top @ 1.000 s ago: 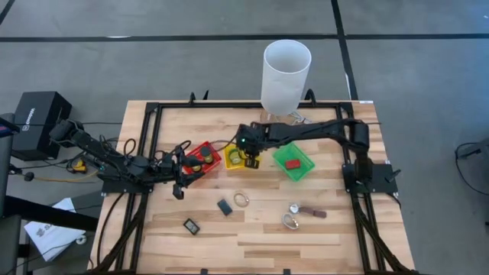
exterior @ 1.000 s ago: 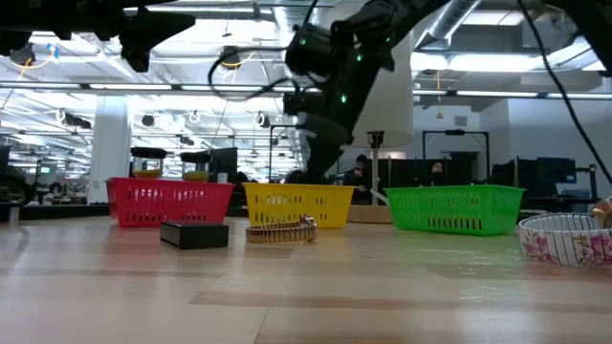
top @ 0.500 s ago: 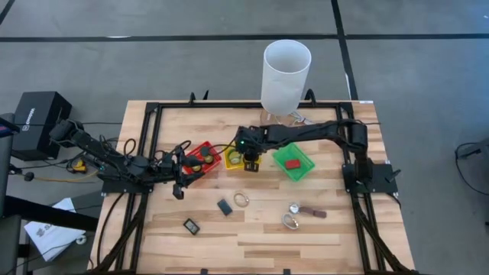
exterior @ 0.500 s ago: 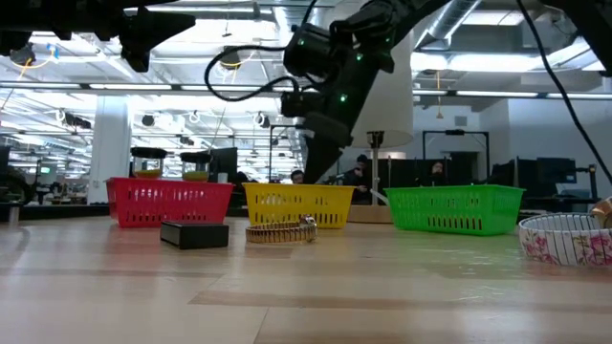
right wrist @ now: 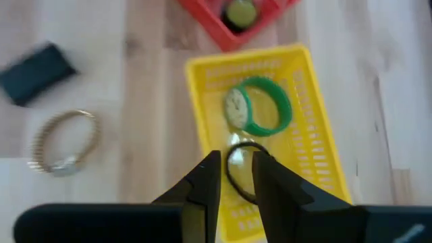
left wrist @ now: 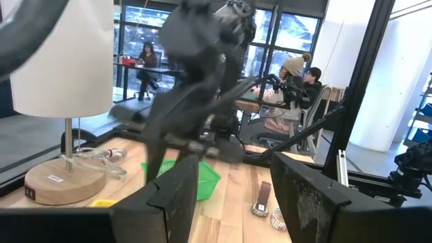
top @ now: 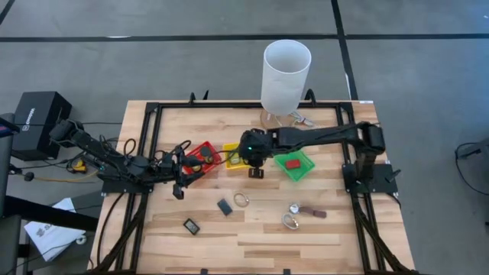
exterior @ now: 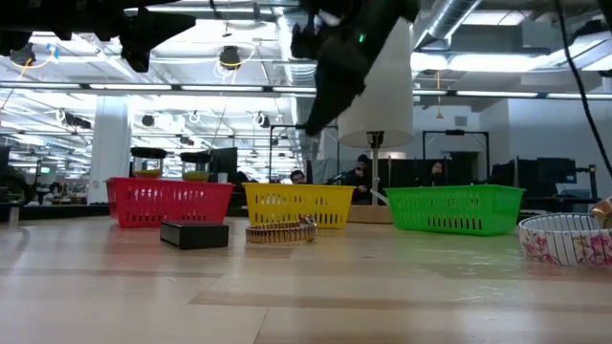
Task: Pick & Place Office items
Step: Put the top black digital timer into the green basket
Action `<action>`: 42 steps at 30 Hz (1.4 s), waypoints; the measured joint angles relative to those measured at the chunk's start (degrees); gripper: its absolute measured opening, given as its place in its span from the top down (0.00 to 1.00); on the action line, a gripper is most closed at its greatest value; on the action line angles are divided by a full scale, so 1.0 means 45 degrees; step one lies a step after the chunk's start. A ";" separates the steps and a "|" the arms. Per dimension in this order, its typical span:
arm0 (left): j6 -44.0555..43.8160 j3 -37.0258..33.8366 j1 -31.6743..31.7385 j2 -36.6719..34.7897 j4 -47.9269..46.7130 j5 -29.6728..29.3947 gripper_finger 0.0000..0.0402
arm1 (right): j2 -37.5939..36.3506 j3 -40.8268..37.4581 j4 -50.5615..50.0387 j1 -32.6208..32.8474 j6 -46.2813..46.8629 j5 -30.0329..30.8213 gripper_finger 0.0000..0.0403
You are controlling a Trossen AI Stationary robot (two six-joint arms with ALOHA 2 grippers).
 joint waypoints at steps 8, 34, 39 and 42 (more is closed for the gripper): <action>0.0000 0.0000 0.0000 0.0000 0.0000 -0.0004 0.55 | -0.1642 -0.0008 -0.0228 0.0910 0.0318 -0.0007 0.81; 0.0313 0.1379 -0.0010 0.2434 0.0508 0.3099 0.56 | -0.5123 -0.5810 0.1743 0.3672 0.3039 0.0758 0.81; 0.1154 0.3418 0.0000 0.5217 -0.0091 0.4166 0.58 | -0.5888 -0.7475 0.4835 0.4091 0.3182 0.0767 0.81; 0.1625 0.4953 -0.0001 0.6270 -0.2881 0.4456 0.58 | -0.6027 -0.8005 0.5720 0.4215 0.3104 0.0767 0.81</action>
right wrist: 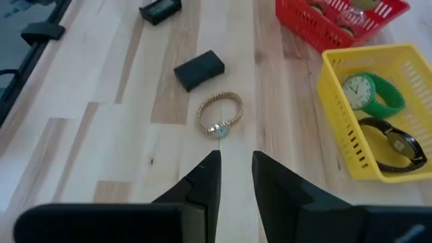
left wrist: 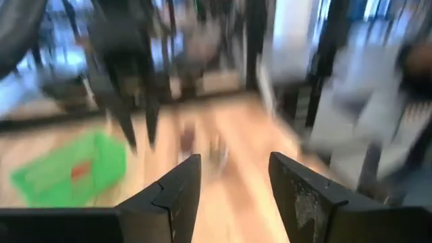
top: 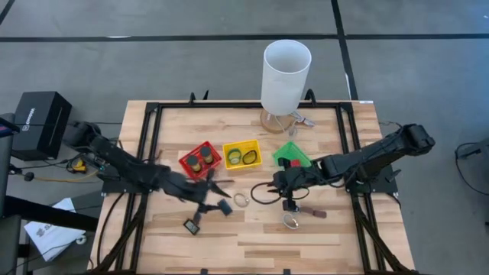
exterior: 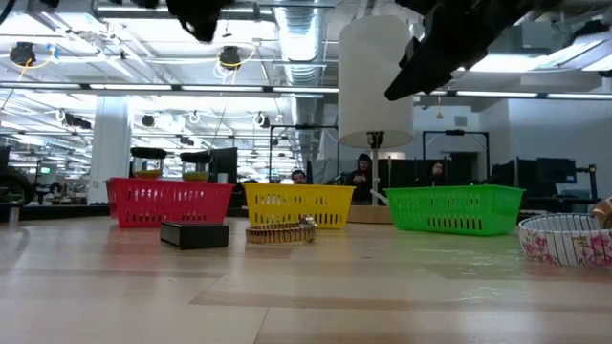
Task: Pick & Place Office items
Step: Put the top black digital timer into the green basket
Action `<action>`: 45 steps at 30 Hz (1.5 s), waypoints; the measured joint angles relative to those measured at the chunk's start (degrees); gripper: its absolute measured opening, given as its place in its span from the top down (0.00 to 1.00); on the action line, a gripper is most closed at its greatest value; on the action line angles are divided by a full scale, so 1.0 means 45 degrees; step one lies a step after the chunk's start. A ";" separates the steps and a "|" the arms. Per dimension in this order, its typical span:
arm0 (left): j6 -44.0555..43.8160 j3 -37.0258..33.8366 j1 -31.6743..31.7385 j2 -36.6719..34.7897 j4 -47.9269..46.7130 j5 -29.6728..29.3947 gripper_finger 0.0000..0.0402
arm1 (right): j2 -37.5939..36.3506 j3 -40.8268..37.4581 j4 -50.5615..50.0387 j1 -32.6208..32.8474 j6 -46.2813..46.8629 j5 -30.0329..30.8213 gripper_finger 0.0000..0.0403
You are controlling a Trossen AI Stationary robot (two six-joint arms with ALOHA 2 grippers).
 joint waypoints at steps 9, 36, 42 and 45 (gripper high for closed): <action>-0.0140 0.3298 0.0152 0.2913 -0.6121 0.0459 0.47 | 0.0023 -0.0294 0.0575 -0.0127 0.0002 0.0001 0.81; 0.1435 0.3263 0.0998 0.6222 -0.8186 0.1923 0.37 | 0.0033 -0.0294 0.1098 -0.0478 -0.0798 -0.0102 0.78; 0.1442 0.3159 0.1190 0.6208 -0.8145 0.2241 0.51 | 0.0038 -0.0294 0.1139 -0.0349 -0.1809 -0.0101 0.66; 0.1404 0.3154 0.1244 0.6208 -0.8150 0.2252 0.58 | 0.0126 -0.0293 0.1138 -0.0154 -0.2525 -0.0097 0.58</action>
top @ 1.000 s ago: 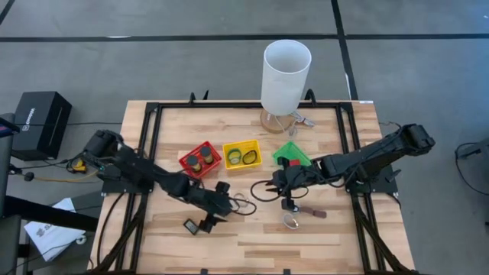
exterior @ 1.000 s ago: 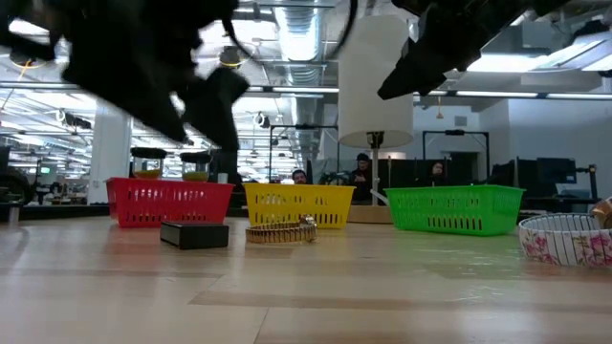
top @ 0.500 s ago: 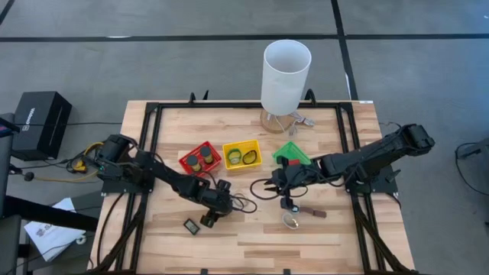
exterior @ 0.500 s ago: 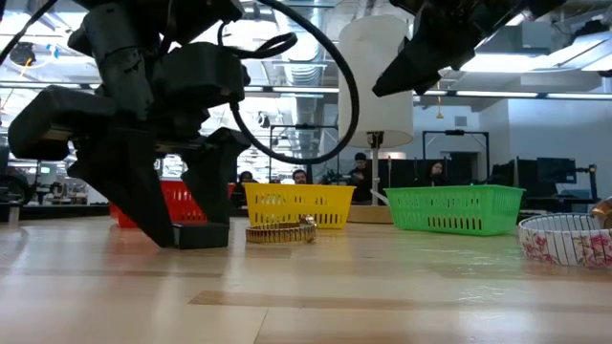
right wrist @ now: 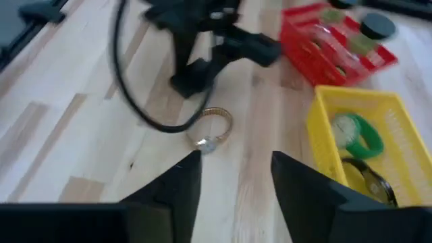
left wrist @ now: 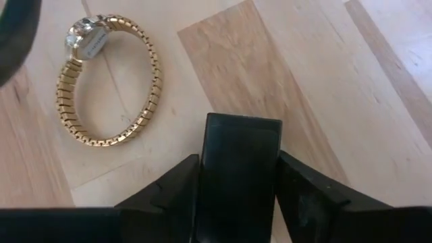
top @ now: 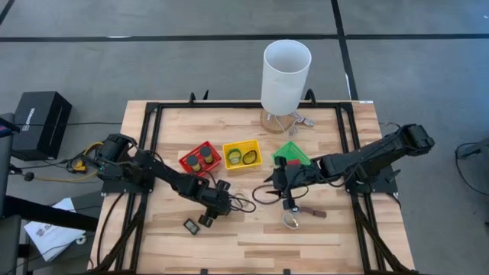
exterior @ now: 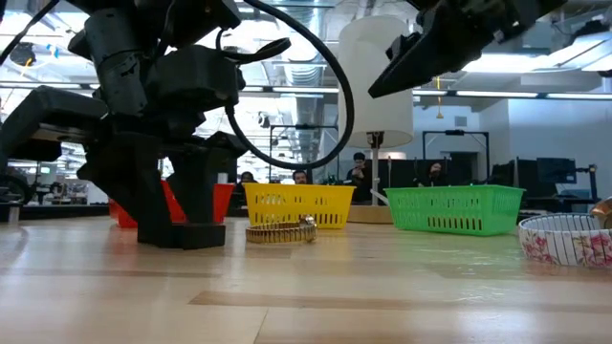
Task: Pick & Place Office items
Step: Put the top black digital timer into the green basket
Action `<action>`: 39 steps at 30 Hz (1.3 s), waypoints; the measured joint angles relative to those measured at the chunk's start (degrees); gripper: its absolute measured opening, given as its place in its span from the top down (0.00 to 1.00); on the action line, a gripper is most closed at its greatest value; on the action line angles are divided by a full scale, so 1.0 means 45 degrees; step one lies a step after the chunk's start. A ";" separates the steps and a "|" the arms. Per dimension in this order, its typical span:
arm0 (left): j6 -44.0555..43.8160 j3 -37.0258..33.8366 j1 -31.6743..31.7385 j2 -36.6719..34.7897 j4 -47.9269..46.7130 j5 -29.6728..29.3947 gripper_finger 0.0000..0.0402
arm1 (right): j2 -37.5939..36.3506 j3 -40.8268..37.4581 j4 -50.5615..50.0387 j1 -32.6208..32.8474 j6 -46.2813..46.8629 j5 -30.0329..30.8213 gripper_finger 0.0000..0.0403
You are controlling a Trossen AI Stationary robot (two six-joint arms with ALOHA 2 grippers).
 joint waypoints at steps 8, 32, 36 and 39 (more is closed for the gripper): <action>-0.0472 -0.0009 0.0037 -0.0026 0.0917 -0.0343 0.59 | 0.1939 0.0020 0.0993 0.1318 -0.3446 0.0365 0.50; -0.3514 0.0150 0.1302 -0.2059 0.2273 0.0839 0.61 | 0.5570 0.0584 0.5440 0.3200 -1.0426 0.8711 0.62; -0.3508 0.0145 0.1302 -0.2055 0.2336 0.0835 0.58 | 0.5561 0.0577 0.6681 0.2990 -1.1273 0.8594 0.61; -0.3436 0.0145 0.1301 -0.2055 0.2425 0.0833 0.58 | 0.5536 0.0587 0.7595 0.2784 -1.1942 0.7805 0.61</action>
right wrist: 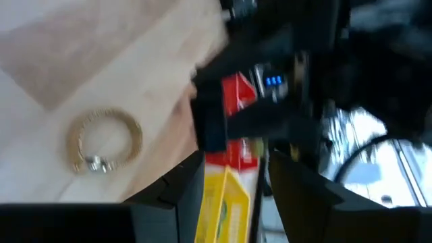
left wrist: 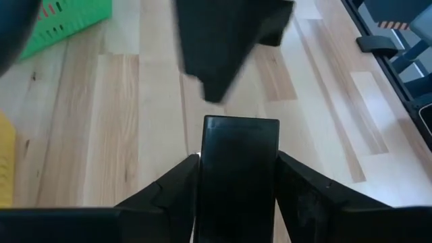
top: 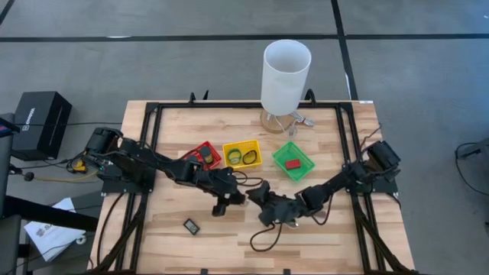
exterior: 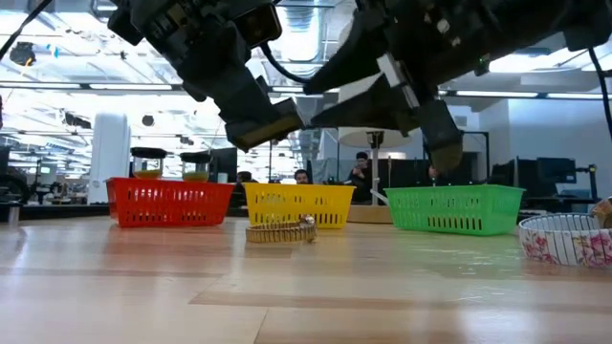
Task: Pick & Place Office items
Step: Put the top black digital timer into the green basket
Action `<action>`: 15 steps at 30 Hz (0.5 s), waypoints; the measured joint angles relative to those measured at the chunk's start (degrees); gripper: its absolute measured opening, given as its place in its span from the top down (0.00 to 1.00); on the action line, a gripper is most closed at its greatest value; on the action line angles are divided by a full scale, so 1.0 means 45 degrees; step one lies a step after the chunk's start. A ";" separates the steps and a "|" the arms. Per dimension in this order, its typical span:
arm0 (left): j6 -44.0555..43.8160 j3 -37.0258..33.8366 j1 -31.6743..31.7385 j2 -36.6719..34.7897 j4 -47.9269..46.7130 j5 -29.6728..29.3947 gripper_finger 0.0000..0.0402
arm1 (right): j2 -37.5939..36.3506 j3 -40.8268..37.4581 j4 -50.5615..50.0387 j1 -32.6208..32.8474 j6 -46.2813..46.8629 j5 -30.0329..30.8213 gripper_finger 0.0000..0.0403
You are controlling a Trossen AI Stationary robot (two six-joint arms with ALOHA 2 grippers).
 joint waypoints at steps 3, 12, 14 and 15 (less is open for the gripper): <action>0.0015 0.0000 -0.0003 0.0000 0.0068 -0.0003 0.59 | 0.0000 -0.0003 0.0482 -0.0199 -0.0366 -0.1060 0.61; 0.0062 -0.0002 -0.0003 0.0000 0.0291 -0.0008 0.59 | 0.0000 -0.0005 0.0412 -0.0343 -0.0568 -0.1530 0.61; 0.0061 -0.0005 -0.0003 0.0000 0.0678 -0.0008 0.59 | 0.0000 -0.0005 0.0407 -0.0363 -0.0478 -0.1532 0.61; 0.0062 0.0000 -0.0003 0.0000 0.0890 -0.0008 0.59 | 0.0000 -0.0005 0.0411 -0.0401 -0.0377 -0.1552 0.61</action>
